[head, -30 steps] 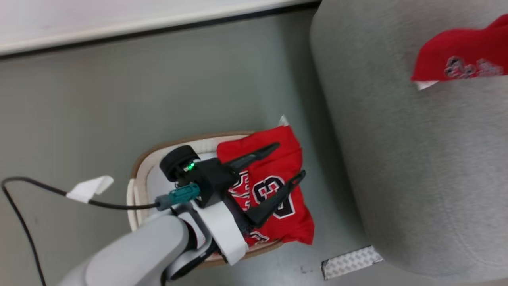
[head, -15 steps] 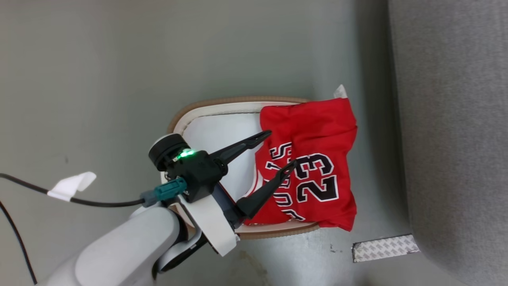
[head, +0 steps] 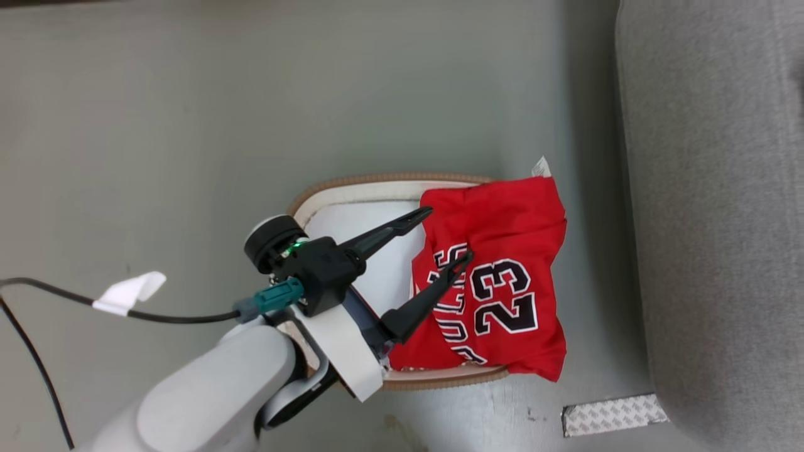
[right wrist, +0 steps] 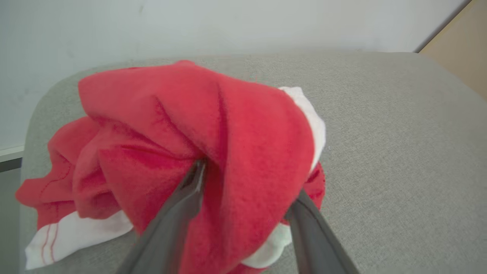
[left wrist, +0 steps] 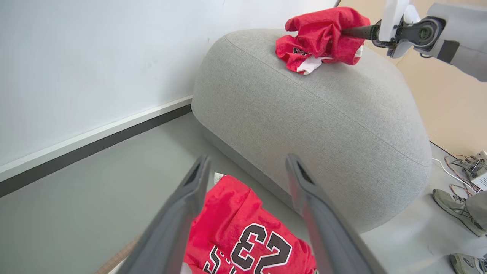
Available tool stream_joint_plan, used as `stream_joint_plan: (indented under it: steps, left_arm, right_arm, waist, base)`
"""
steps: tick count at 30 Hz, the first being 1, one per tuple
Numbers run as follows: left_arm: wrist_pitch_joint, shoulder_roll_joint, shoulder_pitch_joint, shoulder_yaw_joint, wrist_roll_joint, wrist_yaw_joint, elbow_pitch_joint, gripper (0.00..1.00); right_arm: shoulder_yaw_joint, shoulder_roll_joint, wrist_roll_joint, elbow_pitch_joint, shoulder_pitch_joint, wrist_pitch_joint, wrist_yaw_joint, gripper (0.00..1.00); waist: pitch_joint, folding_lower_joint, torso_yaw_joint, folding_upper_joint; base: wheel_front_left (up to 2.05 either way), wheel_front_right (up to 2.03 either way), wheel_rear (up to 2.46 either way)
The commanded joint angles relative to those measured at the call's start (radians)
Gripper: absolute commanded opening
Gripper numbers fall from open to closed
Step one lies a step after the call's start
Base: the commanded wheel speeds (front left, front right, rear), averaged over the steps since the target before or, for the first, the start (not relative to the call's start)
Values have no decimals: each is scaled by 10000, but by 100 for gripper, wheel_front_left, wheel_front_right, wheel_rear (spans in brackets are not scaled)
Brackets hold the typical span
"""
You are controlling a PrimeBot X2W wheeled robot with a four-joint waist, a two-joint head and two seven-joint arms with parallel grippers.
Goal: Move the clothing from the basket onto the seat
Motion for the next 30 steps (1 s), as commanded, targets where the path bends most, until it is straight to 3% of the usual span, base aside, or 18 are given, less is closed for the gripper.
stream_joint_plan:
  steps: [1, 12, 18, 24, 30]
  left_arm:
    - [-68, -28, 67, 16, -196, 46, 105, 100]
    - [-443, -756, 575, 134, -749, 279, 1163, 100]
    - [-691, -1125, 1028, 569, -1256, 613, 1802, 100]
    - [-819, -1051, 1467, 1227, -1592, 931, 2225, 100]
    - [-883, -686, 2018, 2225, -1796, 1395, 2604, 100]
  right_arm:
    - [83, -93, -42, 56, 69, 98, -22, 100]
    - [1403, -468, 386, -731, 1340, 873, -23, 100]
    - [2124, -1002, 1225, -2723, 2887, 944, -23, 100]
    - [2762, -700, 1575, -3968, 3336, 774, -23, 100]
    - [3527, 86, 1596, -4702, 3778, 198, -22, 100]
  waist:
    - [-262, -1, -30, 0]
    - [-2529, -1, -167, 0]
    - [-4114, -1, -178, 0]
    - [-5071, -1, -53, 0]
    - [-5810, -1, 307, 0]
  base:
    - [0, 0, 0]
    - [0, 0, 0]
    - [0, 0, 0]
    - [0, 0, 0]
    - [0, 0, 0]
